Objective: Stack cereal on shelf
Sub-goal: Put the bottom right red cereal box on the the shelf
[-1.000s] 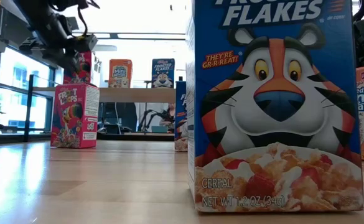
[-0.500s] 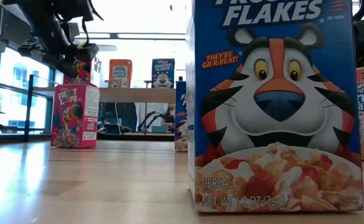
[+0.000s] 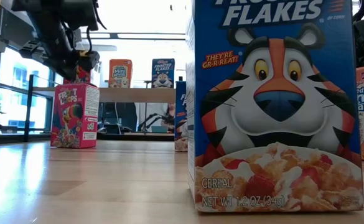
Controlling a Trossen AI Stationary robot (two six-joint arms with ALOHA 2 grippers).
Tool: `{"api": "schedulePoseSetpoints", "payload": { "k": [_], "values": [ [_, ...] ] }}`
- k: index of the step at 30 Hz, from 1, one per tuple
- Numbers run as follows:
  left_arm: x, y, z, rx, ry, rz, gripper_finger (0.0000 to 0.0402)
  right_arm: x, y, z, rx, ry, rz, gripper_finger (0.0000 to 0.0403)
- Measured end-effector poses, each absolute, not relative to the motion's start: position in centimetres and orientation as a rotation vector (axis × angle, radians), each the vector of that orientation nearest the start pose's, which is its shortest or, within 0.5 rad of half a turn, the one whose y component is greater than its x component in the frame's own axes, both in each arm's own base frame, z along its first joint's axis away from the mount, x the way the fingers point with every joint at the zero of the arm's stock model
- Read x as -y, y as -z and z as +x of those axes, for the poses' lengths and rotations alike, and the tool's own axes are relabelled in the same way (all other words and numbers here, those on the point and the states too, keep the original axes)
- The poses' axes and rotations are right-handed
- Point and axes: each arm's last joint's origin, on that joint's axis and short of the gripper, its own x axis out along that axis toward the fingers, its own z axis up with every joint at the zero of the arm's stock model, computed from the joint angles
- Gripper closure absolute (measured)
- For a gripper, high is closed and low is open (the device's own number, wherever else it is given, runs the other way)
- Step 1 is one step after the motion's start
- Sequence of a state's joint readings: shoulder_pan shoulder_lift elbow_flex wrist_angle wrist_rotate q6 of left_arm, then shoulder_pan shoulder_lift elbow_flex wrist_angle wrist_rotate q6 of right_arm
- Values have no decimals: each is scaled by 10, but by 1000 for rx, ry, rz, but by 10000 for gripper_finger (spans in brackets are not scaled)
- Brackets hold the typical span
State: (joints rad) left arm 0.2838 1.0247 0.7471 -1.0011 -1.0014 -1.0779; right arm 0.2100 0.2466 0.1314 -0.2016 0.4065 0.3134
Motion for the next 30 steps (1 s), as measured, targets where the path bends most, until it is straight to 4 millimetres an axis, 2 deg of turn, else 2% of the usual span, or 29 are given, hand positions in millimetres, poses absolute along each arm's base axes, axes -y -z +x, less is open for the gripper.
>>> {"api": "schedulePoseSetpoints", "payload": {
  "k": [30],
  "values": [
    [-104, -230, 158, -542, -1684, -312, 348, -11, -170, 104, -269, 237, 214, 107]
  ]
}}
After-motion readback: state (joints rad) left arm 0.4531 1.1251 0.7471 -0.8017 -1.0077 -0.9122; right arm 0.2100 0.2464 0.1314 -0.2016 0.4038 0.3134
